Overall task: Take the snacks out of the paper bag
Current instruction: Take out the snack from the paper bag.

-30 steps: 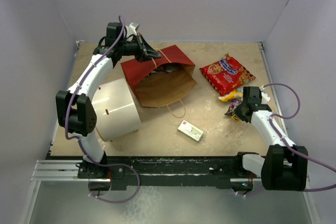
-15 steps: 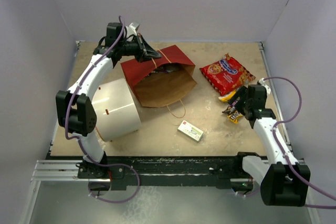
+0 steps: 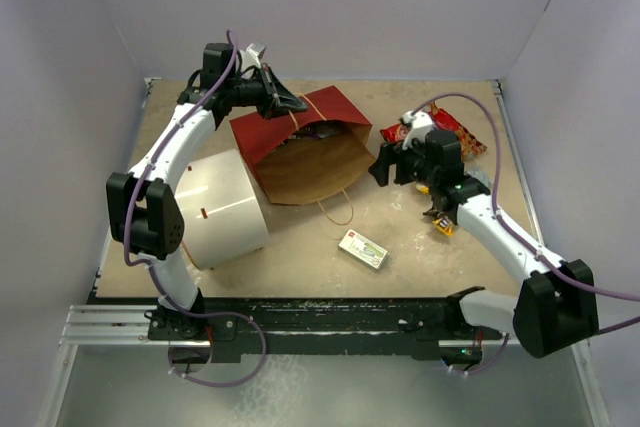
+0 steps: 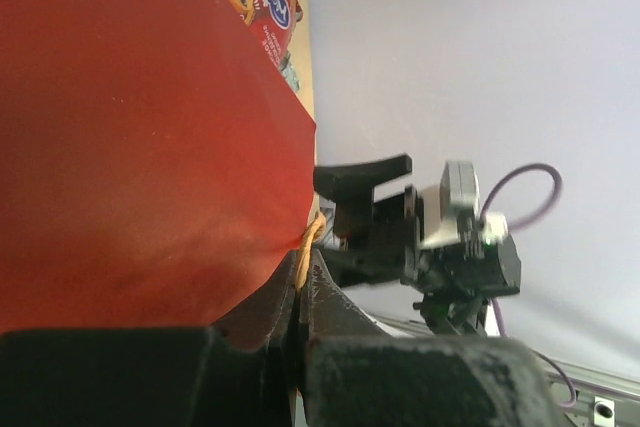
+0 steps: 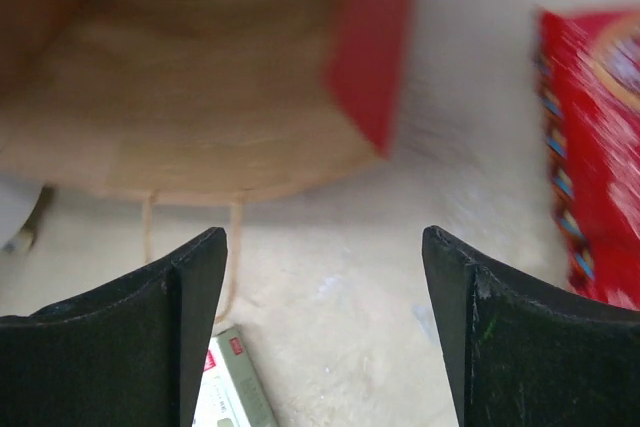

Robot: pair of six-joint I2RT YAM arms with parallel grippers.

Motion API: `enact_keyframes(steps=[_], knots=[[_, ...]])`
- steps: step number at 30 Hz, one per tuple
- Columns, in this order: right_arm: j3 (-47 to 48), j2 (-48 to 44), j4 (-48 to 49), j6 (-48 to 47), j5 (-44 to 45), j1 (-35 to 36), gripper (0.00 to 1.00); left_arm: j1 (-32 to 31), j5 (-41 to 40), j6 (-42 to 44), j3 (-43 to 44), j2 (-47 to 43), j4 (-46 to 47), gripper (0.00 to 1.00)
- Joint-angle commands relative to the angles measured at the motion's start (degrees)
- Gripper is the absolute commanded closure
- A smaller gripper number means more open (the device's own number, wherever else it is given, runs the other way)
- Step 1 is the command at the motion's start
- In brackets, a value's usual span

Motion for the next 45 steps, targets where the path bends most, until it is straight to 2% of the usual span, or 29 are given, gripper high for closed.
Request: enact_keyframes(steps=[1, 5, 9, 14, 20, 25, 32, 45], knots=[[-0.4, -1.2, 11.3, -18.1, -8.9, 8.2, 0.2, -0.2, 0.6, 0.3, 1.9, -2.0, 1.3, 1.0], [-5.1, -1.7, 20.5, -30.8, -12.0, 14.8, 0.22, -0.2, 0.5, 0.6, 1.9, -2.3, 1.0, 1.0], [-6.0, 2.7, 26.6, -46.2, -12.6, 18.7, 0.25, -0.2, 0.6, 0.8, 2.2, -2.8, 0.3, 1.0], [-1.7, 15.4, 36.7, -56.1, -7.8, 19.6, 0.27, -0.2, 0.6, 2.1, 3.8, -2.8, -3.3, 1.0], [8.7, 31.2, 42.6, -65.6, -9.3, 19.6, 0.25, -0.2, 0.8, 4.6, 7.2, -1.7, -8.9, 1.0], [16.9, 42.9, 50.5, -67.3, -5.8, 19.6, 0.22, -0.2, 0.7, 7.0, 11.5, -0.1, -13.1, 1.0], [29.2, 55.6, 51.3, -69.4, -3.4, 19.6, 0.19, -0.2, 0.8, 9.4, 12.7, 0.5, -17.1, 1.0], [44.4, 68.9, 48.9, -72.1, 0.1, 19.2, 0.2, -0.2, 0.0, 12.1, 11.0, -1.8, -20.6, 1.0]])
